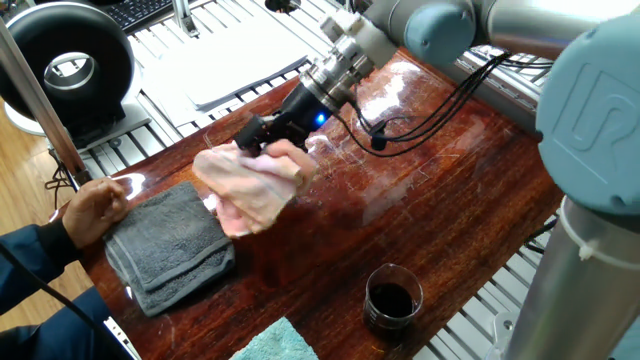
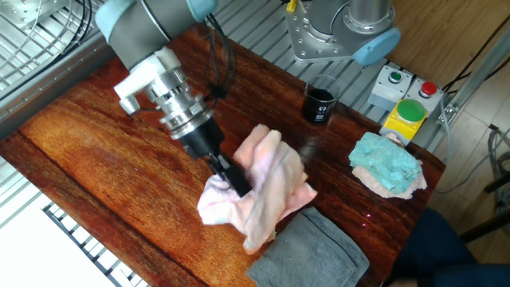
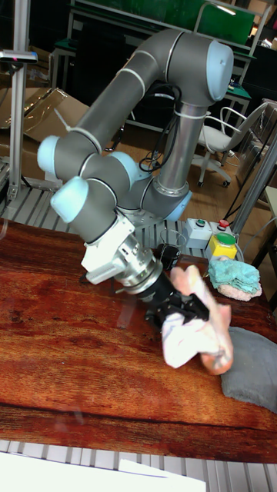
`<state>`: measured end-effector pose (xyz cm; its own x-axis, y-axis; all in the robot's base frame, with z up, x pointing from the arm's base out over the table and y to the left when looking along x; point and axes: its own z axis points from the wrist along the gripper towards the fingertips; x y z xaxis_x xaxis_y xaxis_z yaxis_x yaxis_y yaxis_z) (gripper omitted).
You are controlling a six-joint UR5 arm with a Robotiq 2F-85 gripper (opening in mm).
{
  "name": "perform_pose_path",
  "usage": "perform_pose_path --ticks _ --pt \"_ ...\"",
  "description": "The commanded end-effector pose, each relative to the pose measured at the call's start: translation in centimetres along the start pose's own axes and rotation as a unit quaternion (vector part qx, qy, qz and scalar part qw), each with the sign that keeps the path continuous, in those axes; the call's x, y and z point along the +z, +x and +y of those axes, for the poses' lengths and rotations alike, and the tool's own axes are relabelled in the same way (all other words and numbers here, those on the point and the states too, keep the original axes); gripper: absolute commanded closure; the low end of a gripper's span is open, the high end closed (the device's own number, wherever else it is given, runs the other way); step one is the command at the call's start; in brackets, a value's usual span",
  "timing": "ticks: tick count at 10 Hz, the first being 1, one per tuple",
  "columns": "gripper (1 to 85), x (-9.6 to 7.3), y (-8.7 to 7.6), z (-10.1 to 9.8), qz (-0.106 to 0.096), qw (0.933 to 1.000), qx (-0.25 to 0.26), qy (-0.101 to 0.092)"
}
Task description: Clean the table with a cloth
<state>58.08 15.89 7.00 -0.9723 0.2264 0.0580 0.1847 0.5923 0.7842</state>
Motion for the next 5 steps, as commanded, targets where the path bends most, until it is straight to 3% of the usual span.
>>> perform_pose_path --ticks 1,3,5 --pt "84.7 0.5 0.1 -4.2 -0.014 0.9957 -0.047 0.079" --pt "84.7 0.3 3.1 -5.3 0.003 0.9923 -0.04 0.117" --pt "84.7 0.0 4.5 -5.7 0.008 0.99 -0.04 0.135"
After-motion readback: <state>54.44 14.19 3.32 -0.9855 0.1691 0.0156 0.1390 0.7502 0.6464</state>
